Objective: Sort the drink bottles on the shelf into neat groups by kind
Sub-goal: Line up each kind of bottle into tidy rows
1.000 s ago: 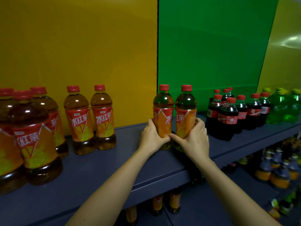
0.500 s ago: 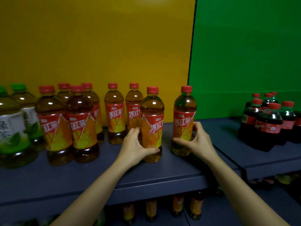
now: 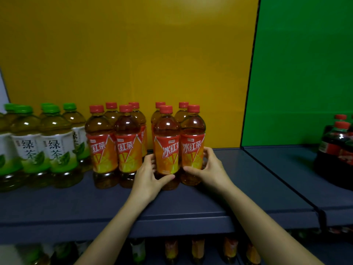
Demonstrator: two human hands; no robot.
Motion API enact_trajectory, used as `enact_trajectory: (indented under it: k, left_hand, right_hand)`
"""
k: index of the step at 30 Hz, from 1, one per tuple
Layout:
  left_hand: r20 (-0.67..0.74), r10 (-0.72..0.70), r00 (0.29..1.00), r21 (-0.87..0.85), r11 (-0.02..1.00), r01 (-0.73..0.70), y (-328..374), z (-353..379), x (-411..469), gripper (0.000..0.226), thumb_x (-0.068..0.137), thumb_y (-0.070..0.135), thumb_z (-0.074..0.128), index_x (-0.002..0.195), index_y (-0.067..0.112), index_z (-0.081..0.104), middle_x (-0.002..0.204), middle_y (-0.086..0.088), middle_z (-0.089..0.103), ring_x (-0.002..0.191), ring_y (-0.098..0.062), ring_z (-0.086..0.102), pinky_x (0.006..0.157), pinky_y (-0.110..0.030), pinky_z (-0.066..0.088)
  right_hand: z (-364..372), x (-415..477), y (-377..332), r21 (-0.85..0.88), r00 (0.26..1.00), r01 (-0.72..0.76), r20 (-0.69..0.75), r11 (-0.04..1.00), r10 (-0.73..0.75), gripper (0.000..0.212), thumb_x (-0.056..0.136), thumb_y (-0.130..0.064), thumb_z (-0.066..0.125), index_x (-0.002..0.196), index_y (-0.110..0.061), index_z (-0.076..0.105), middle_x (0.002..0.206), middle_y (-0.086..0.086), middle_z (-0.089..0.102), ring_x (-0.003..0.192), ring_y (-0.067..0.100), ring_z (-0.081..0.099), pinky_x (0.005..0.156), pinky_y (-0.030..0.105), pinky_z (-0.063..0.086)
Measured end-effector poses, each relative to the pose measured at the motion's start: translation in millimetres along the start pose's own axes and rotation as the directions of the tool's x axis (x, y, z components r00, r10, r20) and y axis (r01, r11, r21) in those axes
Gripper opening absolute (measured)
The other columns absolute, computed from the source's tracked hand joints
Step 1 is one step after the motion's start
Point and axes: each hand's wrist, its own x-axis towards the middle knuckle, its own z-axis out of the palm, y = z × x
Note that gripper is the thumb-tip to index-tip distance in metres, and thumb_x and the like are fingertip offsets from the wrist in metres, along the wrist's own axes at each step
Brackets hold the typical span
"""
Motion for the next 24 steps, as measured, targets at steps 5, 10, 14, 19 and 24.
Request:
enact_trajectory:
  k: [5, 10, 14, 19, 24]
  left_hand:
    - [0.018, -0.009, 1.000, -0.034, 0.999, 0.010, -8.1, -4.7, 2.8, 0.067, 0.074, 0.004, 0.073, 0.130, 0.006, 0.037, 0.126, -0.007, 0.052, 0.113, -0.010, 0.050, 0.095, -0.024, 0.041]
    - [0.009, -0.007, 1.000, 0.013, 1.000, 0.007, -16.8, -3.5, 9.0, 0.066, 0.078, 0.008, 0.070, 0.134, 0.007, 0.035, 0.131, -0.009, 0.050, 0.124, -0.023, 0.047, 0.105, -0.042, 0.040]
    - [0.008, -0.036, 0.999, -0.002, 0.999, 0.036, -18.8, -0.7, 10.4, 0.065, 0.081, 0.007, 0.067, 0.135, 0.007, 0.033, 0.133, -0.010, 0.048, 0.126, -0.025, 0.046, 0.106, -0.041, 0.039]
    - [-0.006, -0.028, 1.000, 0.065, 0.998, 0.028, -17.7, 0.3, 7.2, 0.068, 0.083, 0.012, 0.066, 0.139, 0.007, 0.029, 0.138, -0.010, 0.045, 0.129, -0.024, 0.043, 0.107, -0.036, 0.037]
    - [0.016, 0.050, 0.999, 0.192, 0.980, -0.052, -13.8, -9.8, -3.1, 0.074, 0.084, 0.015, 0.064, 0.144, 0.009, 0.021, 0.146, -0.009, 0.036, 0.134, -0.023, 0.036, 0.110, -0.042, 0.034]
  right_hand:
    - [10.5, -0.8, -1.3, 0.009, 1.000, 0.016, -0.025, 1.000, -0.015, 0.073, 0.069, -0.022, 0.080, 0.127, -0.019, 0.036, 0.126, 0.001, 0.053, 0.109, 0.011, 0.053, 0.092, 0.026, 0.046]
    - [18.1, -0.4, 1.7, -0.086, 0.998, 0.026, -0.050, 0.996, -0.031, 0.076, 0.072, -0.031, 0.077, 0.133, -0.019, 0.034, 0.131, 0.003, 0.047, 0.119, 0.016, 0.049, 0.100, 0.038, 0.044]
    - [21.1, -2.4, 2.4, -0.138, 0.997, 0.032, -0.068, 0.990, -0.042, 0.077, 0.075, -0.036, 0.074, 0.139, -0.018, 0.035, 0.130, 0.002, 0.044, 0.120, 0.015, 0.045, 0.101, 0.035, 0.042]
    - [26.5, -8.8, 2.4, -0.175, 0.990, 0.062, -0.114, 0.983, -0.083, 0.069, 0.079, -0.036, 0.070, 0.137, -0.018, 0.039, 0.126, 0.003, 0.048, 0.116, 0.011, 0.046, 0.096, 0.026, 0.039]
    - [23.7, -18.6, 0.4, -0.287, 0.996, 0.050, -0.055, 0.957, -0.069, 0.059, 0.087, -0.039, 0.059, 0.138, -0.020, 0.036, 0.131, 0.003, 0.047, 0.122, 0.014, 0.044, 0.092, 0.023, 0.036]
